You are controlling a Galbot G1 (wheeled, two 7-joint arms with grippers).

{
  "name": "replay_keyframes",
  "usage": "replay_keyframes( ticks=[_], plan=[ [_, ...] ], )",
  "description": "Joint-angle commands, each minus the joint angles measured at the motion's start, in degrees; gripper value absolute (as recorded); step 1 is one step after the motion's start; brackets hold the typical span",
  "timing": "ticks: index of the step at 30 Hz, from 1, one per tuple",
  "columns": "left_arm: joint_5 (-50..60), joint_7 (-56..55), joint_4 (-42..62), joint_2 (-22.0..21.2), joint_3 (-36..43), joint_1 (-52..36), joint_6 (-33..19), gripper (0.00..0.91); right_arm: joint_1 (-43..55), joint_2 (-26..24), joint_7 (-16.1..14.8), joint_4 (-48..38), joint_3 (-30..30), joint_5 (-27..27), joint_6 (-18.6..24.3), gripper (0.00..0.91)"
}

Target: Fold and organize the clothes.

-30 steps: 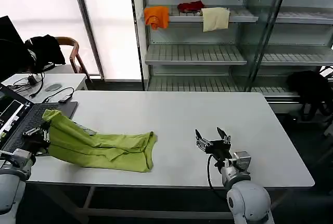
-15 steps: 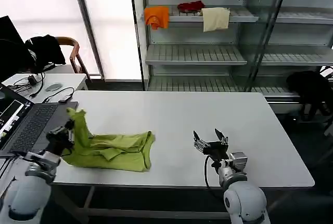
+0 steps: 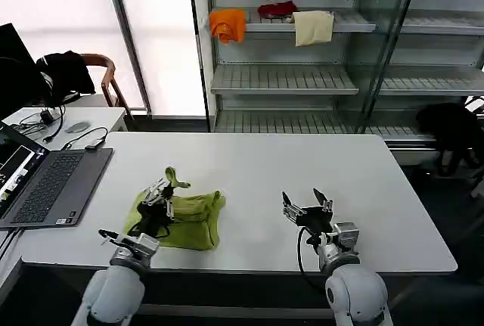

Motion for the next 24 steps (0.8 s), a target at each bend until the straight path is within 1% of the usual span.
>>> replay_keyframes(
  ticks=[1,8,9,10,11,12,19,24],
  plan=[
    [2.1,-1.5,2.2,-3.2,7.0,-0.5,1.5,0.01,0.1,0.0,0.0,-0.2,-0.1,-0.5,0.0,0.907],
    [1.8,-1.9,3.2,-4.5,8.0,-0.5,2.0,0.02,0.4,0.5,0.0,-0.9,-0.7,-1.3,0.2,0.907],
    [1.8,-2.1,3.5,-4.8,8.3,-0.6,2.1,0.071,0.4,0.5,0.0,-0.9,-0.7,-1.4,0.2,0.907],
    [1.9,-2.8,4.0,-5.2,8.6,-0.8,2.3,0.242,0.4,0.6,0.0,-1.0,-0.9,-1.6,0.2,0.907],
    [1.9,-3.4,4.2,-5.3,9.0,-0.9,2.4,0.534,0.4,0.6,0.0,-1.0,-0.9,-1.6,0.2,0.907],
    [1.6,-3.9,4.6,-5.8,9.5,-1.0,2.8,0.907,0.3,0.7,-0.2,-1.1,-1.0,-2.1,0.3,0.907],
    [-2.2,-6.2,4.7,-7.8,12.7,-1.0,3.8,0.907,-0.1,0.5,-0.9,-1.3,-0.7,-3.0,0.5,0.907],
    [-2.0,-6.8,5.6,-9.4,13.5,-1.2,4.1,0.907,-0.2,0.5,-1.0,-1.2,-0.7,-3.1,0.6,0.907]
  ],
)
